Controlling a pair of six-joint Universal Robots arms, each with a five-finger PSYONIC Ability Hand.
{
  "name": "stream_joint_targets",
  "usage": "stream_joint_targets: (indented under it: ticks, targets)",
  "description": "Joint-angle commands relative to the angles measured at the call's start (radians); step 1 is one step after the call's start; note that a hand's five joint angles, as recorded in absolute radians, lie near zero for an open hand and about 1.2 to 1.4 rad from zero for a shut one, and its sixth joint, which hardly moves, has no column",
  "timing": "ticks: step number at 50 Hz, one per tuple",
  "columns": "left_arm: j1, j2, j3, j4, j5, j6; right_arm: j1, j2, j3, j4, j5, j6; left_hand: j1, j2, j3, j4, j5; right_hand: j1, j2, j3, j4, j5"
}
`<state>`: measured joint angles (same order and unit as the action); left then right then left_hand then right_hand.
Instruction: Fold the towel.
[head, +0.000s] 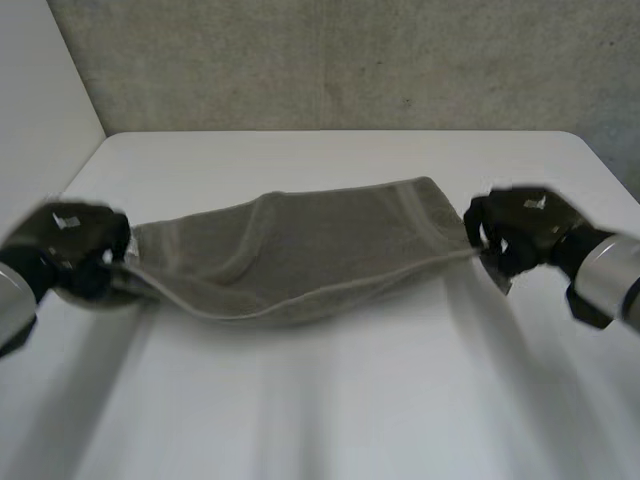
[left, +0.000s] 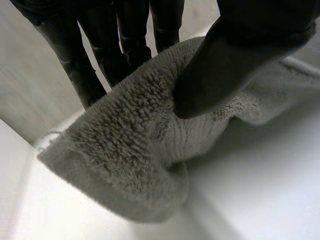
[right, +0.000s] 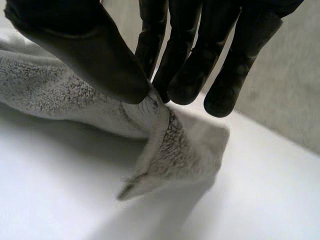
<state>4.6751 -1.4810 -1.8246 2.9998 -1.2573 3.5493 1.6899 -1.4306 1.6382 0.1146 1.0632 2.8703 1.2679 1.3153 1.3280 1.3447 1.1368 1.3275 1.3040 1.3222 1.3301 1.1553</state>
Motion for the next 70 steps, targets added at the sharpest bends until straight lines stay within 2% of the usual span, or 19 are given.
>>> stream_joint_targets:
  ticks: [1, 6, 8, 9, 11, 12, 14, 16, 20, 22, 28, 30, 43, 52, 63, 70]
  targets:
    - [-0.003, 0.103, 0.131, 0.005, 0.001, -0.098, -0.05, -0.09, -0.224, 0.208, -0.092, -0.002, 0.128, 0.081, 0.068, 0.052, 0.085, 0.069, 0.092, 0.074, 0.066, 0.066]
    - [-0.001, 0.087, 0.186, 0.019, 0.003, -0.179, -0.05, -0.068, -0.328, 0.277, -0.111, -0.014, 0.128, 0.081, 0.068, 0.052, 0.085, 0.069, 0.092, 0.074, 0.066, 0.066]
    - [-0.001, 0.013, 0.185, 0.042, 0.001, -0.198, -0.035, 0.028, -0.337, 0.277, -0.103, -0.049, 0.128, 0.081, 0.068, 0.052, 0.085, 0.069, 0.092, 0.074, 0.066, 0.066]
    - [-0.001, 0.013, 0.185, 0.042, 0.001, -0.198, -0.035, 0.029, -0.337, 0.277, -0.103, -0.049, 0.128, 0.081, 0.068, 0.052, 0.085, 0.069, 0.092, 0.074, 0.066, 0.066]
    - [-0.001, -0.05, 0.18, 0.051, -0.002, -0.196, -0.007, 0.134, -0.339, 0.283, -0.083, -0.142, 0.128, 0.081, 0.068, 0.052, 0.085, 0.069, 0.092, 0.074, 0.066, 0.066]
    - [-0.001, -0.109, 0.179, 0.059, -0.01, -0.196, -0.007, 0.134, -0.339, 0.283, -0.083, -0.143, 0.128, 0.081, 0.068, 0.052, 0.085, 0.069, 0.092, 0.074, 0.066, 0.066]
    - [-0.004, -0.21, 0.173, 0.056, -0.011, -0.193, 0.028, 0.223, -0.327, 0.284, -0.03, -0.242, 0.128, 0.081, 0.068, 0.052, 0.085, 0.069, 0.092, 0.074, 0.066, 0.066]
    - [-0.012, -0.257, 0.173, 0.056, -0.011, -0.193, 0.051, 0.27, -0.319, 0.281, 0.004, -0.273, 0.128, 0.081, 0.068, 0.052, 0.085, 0.069, 0.092, 0.074, 0.066, 0.066]
    - [-0.024, -0.323, 0.166, 0.056, -0.011, -0.193, 0.08, 0.335, -0.299, 0.255, 0.069, -0.284, 0.128, 0.081, 0.068, 0.052, 0.085, 0.069, 0.092, 0.074, 0.066, 0.066]
    - [-0.02, -0.354, 0.148, 0.059, -0.005, -0.193, 0.086, 0.366, -0.264, 0.182, 0.095, -0.276, 0.128, 0.081, 0.068, 0.052, 0.085, 0.069, 0.092, 0.074, 0.066, 0.066]
    - [-0.013, -0.358, 0.123, 0.065, -0.004, -0.191, 0.09, 0.378, -0.201, 0.088, 0.112, -0.25, 0.128, 0.081, 0.068, 0.052, 0.085, 0.061, 0.084, 0.066, 0.058, 0.059]
    - [-0.012, -0.357, 0.11, 0.067, -0.002, -0.191, 0.091, 0.38, -0.18, 0.074, 0.126, -0.224, 0.128, 0.081, 0.068, 0.052, 0.085, -0.234, -0.211, -0.229, -0.237, -0.237]
    - [-0.027, -0.341, 0.077, 0.08, -0.004, -0.191, 0.086, 0.372, -0.13, 0.088, 0.191, -0.16, 0.128, 0.081, 0.068, 0.052, 0.085, -0.505, -0.482, -0.5, -0.508, -0.508]
    - [-0.027, -0.303, 0.064, 0.082, -0.004, -0.191, 0.082, 0.326, -0.068, 0.115, 0.241, -0.16, 0.128, 0.081, 0.068, 0.052, 0.085, -0.523, -0.5, -0.518, -0.526, -0.526]
    - [-0.018, -0.303, 0.064, 0.113, -0.005, -0.19, 0.082, 0.276, -0.008, 0.115, 0.244, -0.158, 0.128, 0.081, 0.068, 0.052, 0.085, -0.544, -0.52, -0.539, -0.546, -0.546]
    - [-0.013, -0.3, 0.056, 0.122, -0.007, -0.19, 0.08, 0.271, 0.032, 0.117, 0.247, -0.164, 0.128, 0.081, 0.068, 0.052, 0.085, -0.433, -0.409, -0.427, -0.435, -0.435]
